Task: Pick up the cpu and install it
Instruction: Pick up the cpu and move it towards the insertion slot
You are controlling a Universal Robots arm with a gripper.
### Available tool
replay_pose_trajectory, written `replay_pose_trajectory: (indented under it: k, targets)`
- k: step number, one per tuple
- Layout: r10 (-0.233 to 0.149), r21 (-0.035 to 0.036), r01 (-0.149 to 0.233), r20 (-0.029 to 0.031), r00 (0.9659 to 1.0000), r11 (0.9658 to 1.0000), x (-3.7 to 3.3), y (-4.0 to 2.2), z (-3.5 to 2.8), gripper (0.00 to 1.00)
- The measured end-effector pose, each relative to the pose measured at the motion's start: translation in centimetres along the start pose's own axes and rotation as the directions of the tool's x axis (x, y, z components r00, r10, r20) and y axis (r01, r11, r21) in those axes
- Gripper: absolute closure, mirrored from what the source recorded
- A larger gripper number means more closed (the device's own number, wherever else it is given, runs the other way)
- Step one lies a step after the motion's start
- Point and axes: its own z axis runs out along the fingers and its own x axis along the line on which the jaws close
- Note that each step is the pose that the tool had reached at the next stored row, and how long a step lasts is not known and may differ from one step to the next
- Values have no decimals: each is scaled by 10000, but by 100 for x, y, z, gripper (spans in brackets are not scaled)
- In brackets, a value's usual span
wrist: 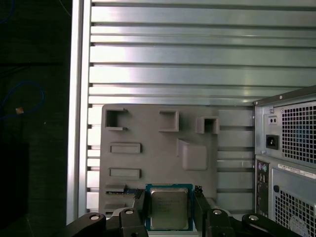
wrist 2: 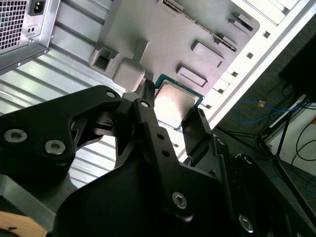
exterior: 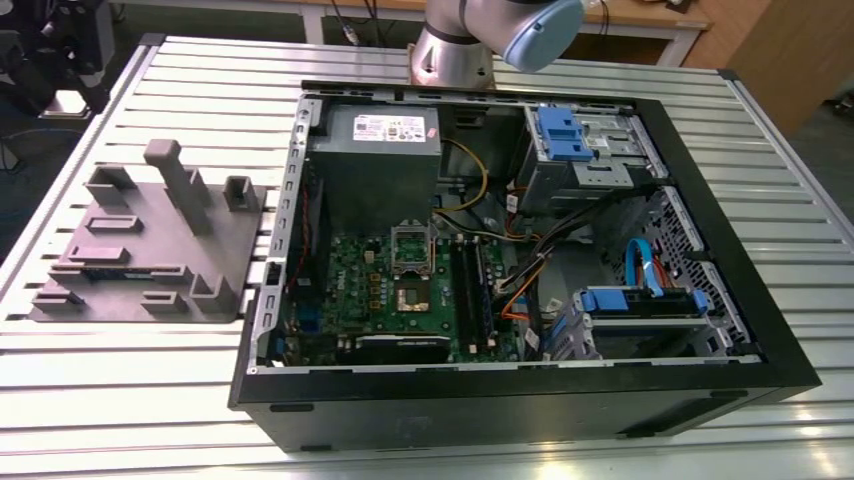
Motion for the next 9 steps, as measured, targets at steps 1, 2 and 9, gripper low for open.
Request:
replay_pose_trajectory:
  k: [1, 2, 9]
  targets:
    - [-1, 0, 1, 0, 10000, 10000, -2, 0, 0, 53]
    - [0, 0, 0, 0, 10000, 10000, -4, 0, 0, 53]
    - [0, 0, 0, 0, 10000, 10000, -17, 0, 0, 53]
